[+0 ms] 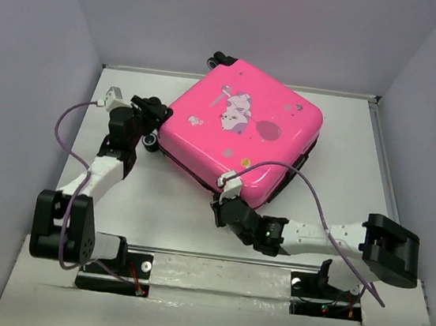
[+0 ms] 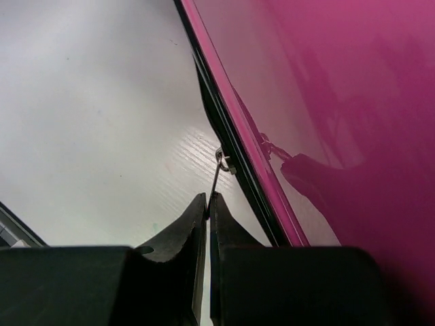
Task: Pack the luggage
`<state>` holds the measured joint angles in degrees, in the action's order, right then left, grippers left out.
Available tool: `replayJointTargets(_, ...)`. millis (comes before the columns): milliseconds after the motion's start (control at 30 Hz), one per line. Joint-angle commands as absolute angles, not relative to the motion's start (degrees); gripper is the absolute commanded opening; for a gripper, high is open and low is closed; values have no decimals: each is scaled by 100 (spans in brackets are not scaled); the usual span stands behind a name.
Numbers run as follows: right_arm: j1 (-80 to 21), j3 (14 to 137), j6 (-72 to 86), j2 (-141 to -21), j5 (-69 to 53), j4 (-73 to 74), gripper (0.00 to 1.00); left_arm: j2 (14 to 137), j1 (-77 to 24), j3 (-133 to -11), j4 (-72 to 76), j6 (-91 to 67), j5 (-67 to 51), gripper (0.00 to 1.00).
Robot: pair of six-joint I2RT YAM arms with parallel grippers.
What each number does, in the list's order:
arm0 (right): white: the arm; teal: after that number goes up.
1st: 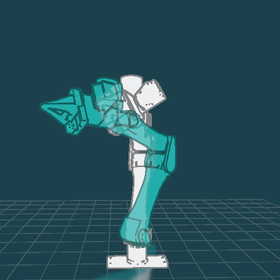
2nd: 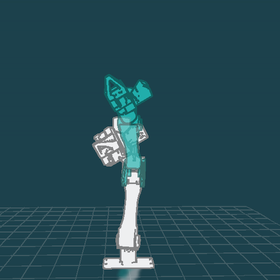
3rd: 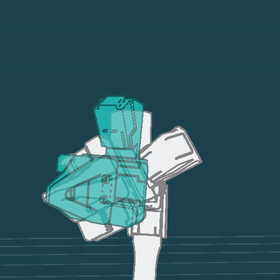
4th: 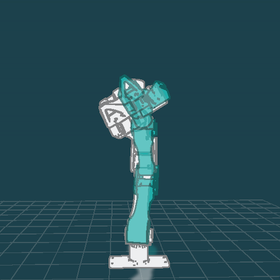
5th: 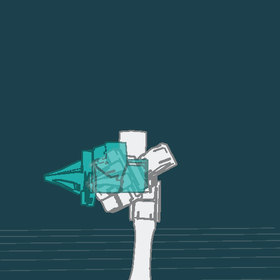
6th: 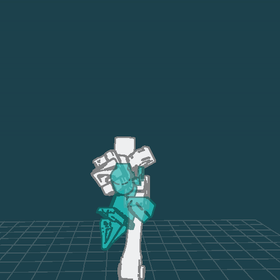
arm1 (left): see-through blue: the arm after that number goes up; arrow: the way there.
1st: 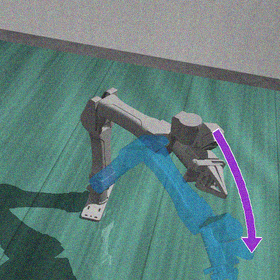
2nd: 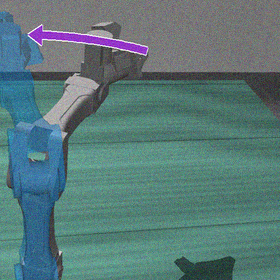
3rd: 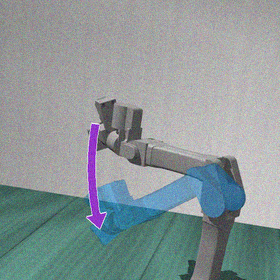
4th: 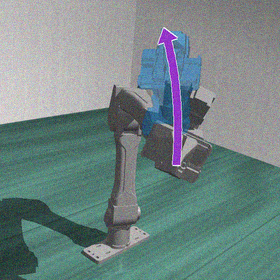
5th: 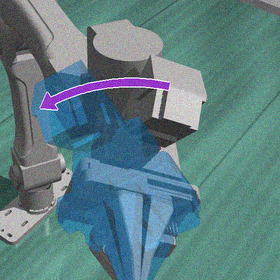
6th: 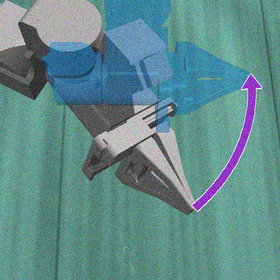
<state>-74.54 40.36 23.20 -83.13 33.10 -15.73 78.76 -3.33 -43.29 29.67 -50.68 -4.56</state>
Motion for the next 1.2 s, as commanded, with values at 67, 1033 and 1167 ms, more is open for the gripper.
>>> replayJointTargets(67, -6891, 4368, 2119, -7822, 2119, -2118, 7, 6400, -1019, -3183, 2664, -4878, -1731, 6)
replayJointTargets(1033, -6249, 4167, 2363, -7921, -1214, -1121, 74, 2285, -1538, -1986, 307, -4387, -1275, 6)
replayJointTargets(1167, -6249, 3640, 2908, -5782, -93, 103, 98, 2347, -1731, -2004, 465, -4228, -1248, 6)
